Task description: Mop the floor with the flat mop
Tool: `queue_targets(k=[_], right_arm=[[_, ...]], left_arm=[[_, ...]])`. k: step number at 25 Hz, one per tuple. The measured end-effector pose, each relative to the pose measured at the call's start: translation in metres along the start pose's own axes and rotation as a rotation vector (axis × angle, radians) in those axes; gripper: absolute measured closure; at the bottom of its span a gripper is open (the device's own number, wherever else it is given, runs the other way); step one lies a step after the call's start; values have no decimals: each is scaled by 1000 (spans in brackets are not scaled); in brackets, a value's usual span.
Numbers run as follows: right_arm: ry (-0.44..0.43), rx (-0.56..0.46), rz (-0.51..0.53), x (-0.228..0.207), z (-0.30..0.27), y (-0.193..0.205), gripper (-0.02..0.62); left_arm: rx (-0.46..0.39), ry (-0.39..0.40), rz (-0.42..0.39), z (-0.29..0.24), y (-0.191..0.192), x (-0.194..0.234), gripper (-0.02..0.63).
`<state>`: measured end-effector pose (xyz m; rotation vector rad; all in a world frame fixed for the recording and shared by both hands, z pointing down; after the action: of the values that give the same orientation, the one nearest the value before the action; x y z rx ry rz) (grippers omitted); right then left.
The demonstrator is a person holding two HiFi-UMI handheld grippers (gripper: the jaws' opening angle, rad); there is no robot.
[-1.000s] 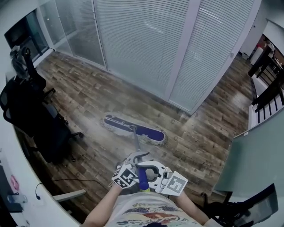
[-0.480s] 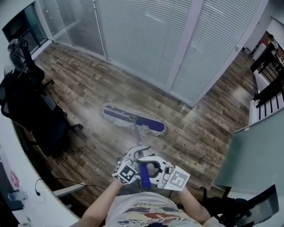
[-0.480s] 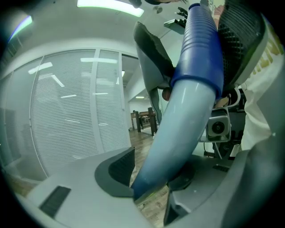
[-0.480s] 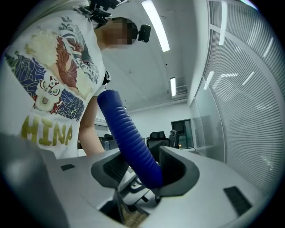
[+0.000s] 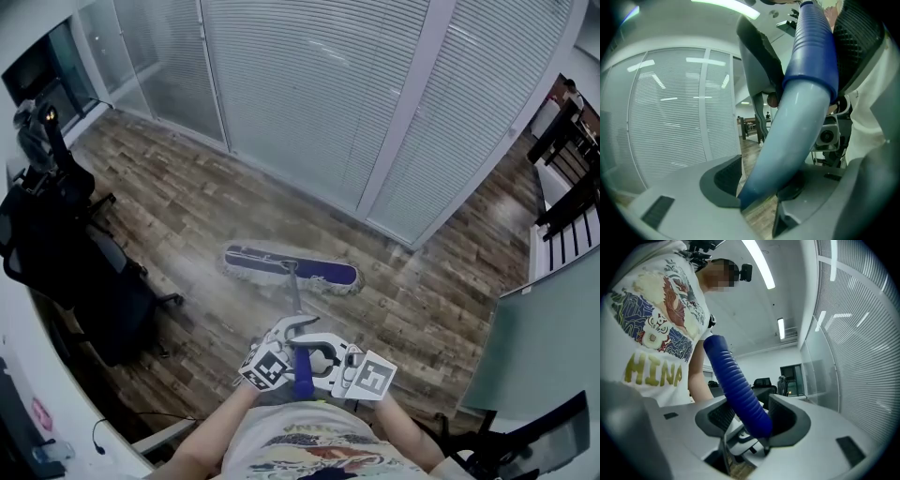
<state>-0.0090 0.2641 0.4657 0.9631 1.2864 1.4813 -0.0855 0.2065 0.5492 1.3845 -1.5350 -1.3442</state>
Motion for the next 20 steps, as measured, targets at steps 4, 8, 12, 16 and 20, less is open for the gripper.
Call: queue_targets(k=[4,8,12,16,20], right_arm=[[30,-12,3,-46,-19,1,387],[15,0,0,-82,-29,9,383],[0,24,-4,-120,-27,20,378],[1,44,-8,-170,-18,32,373],[-8,33,-6,-244,-10,32,371]], left_arm=[[-18,7,-1,-7,5,53,479],[-11,9,-3,-19,13,86,479],[13,32,-36,-43,23,118,474],[15,27,-29,-76,31,158,468],[24,1,-9,-117,33,219,463]])
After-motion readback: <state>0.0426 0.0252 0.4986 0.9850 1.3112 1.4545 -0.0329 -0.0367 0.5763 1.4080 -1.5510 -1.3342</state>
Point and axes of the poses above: the fingertips, and each gripper's own axes: z backward along the fingers, x to its left, y out of its underside, the point moved 10 cm from there along z, backward along the fingers, and after that the axes turned 7 degrees about -y, right-handed, at the moved point
